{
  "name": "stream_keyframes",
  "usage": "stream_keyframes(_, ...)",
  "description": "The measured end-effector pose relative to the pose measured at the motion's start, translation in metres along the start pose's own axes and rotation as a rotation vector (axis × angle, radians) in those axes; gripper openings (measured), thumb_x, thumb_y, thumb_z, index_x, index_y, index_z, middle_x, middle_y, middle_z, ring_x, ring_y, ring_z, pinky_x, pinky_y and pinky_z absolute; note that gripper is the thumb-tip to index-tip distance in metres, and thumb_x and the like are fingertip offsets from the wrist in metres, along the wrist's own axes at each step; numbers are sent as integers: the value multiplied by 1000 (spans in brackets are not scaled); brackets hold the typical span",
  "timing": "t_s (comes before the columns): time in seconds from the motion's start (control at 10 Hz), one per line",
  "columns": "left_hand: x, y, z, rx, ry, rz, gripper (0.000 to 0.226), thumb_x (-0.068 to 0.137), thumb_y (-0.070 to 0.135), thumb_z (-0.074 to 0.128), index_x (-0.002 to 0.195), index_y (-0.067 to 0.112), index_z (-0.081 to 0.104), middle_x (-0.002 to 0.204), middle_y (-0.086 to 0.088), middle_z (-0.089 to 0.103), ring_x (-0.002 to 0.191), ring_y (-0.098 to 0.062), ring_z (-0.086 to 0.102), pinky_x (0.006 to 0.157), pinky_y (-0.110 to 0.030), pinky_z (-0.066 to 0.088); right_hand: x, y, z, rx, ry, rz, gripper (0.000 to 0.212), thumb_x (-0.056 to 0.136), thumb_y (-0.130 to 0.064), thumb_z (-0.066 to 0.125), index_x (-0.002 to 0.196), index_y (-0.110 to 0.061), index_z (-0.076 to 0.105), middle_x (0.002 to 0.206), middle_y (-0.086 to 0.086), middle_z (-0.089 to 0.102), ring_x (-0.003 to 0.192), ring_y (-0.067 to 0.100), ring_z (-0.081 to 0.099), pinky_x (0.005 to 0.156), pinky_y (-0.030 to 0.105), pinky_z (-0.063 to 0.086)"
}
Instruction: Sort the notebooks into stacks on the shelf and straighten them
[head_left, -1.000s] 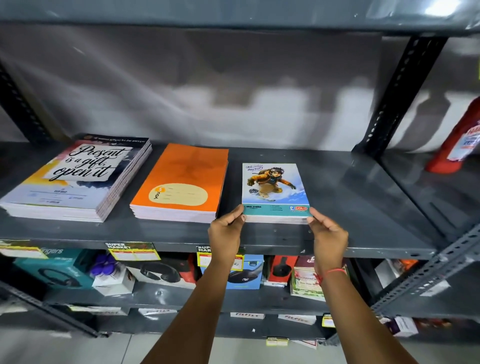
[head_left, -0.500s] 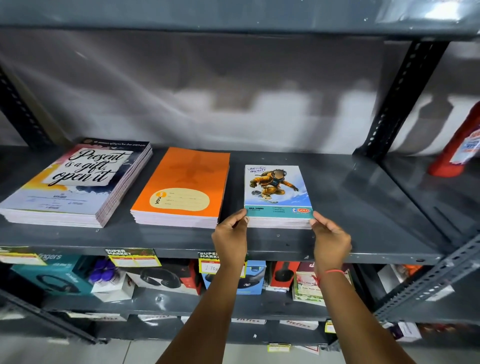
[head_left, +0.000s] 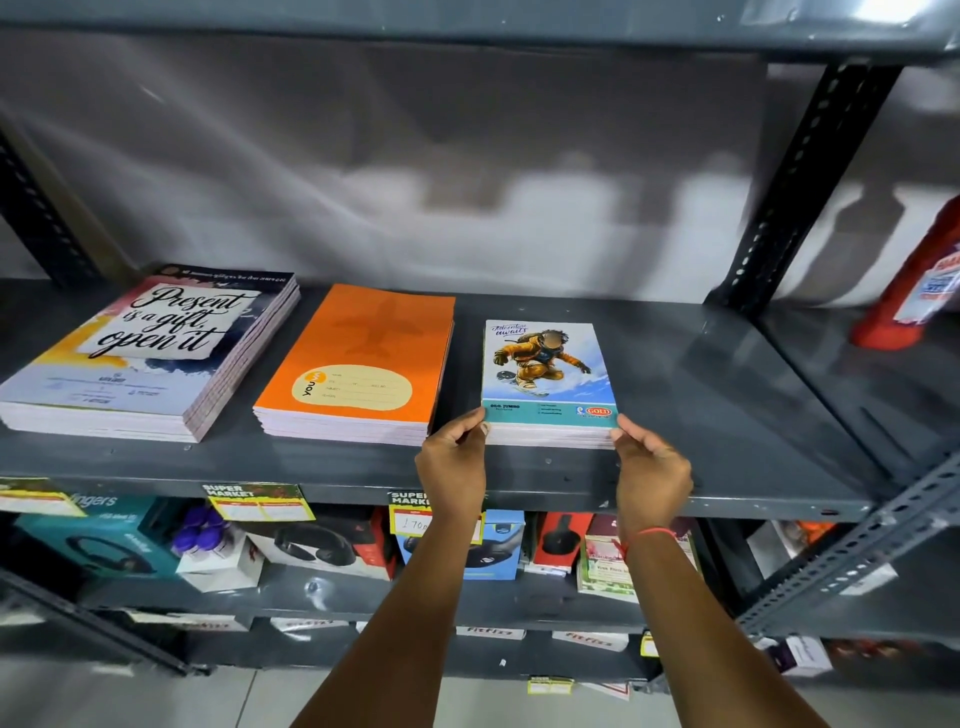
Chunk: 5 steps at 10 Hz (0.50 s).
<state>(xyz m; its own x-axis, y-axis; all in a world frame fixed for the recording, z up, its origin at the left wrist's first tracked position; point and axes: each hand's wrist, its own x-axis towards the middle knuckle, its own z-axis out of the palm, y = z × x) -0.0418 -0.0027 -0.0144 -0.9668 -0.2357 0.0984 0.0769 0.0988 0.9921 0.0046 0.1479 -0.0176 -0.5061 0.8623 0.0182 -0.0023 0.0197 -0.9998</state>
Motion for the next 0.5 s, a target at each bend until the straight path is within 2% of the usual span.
stream_keyframes(0.1,0,0,0,0,-7,1,22,83,6,62,104,4,68,110,-15,70,102,-16,61,66,2,46,0,1,-1,9,-16,-3,22,83,-9,65,104,-9,73,92,-5,66,76,-7,58,64,7,47)
stream_keyframes(0.2,-1,-1,-1,15,-13,13,22,84,7,61,105,6,68,111,-13,70,104,-16,62,71,0,45,-1,1,-1,-6,-16,-40,23,84,-8,64,105,-8,72,95,-2,68,80,3,61,62,1,45)
stream_keyframes(0.3,-3,3,-6,23,-70,26,24,84,7,60,108,6,66,113,-13,69,100,-10,60,85,-15,47,-5,-3,-5,-12,-54,-40,25,86,-6,60,109,-8,71,106,6,70,93,13,60,87,19,49)
stream_keyframes(0.4,-6,3,-14,-1,-145,1,25,86,9,59,110,6,64,115,-13,68,102,-12,60,93,-21,43,-17,-4,-11,114,-62,12,28,86,1,57,112,-2,67,116,16,68,105,20,59,103,36,45)
stream_keyframes(0.5,-17,6,-31,137,-289,-40,30,88,19,57,116,12,62,105,-12,72,81,-12,63,72,-15,45,-41,-5,-19,121,-11,59,29,86,4,56,114,3,64,118,19,66,108,24,60,103,33,43)
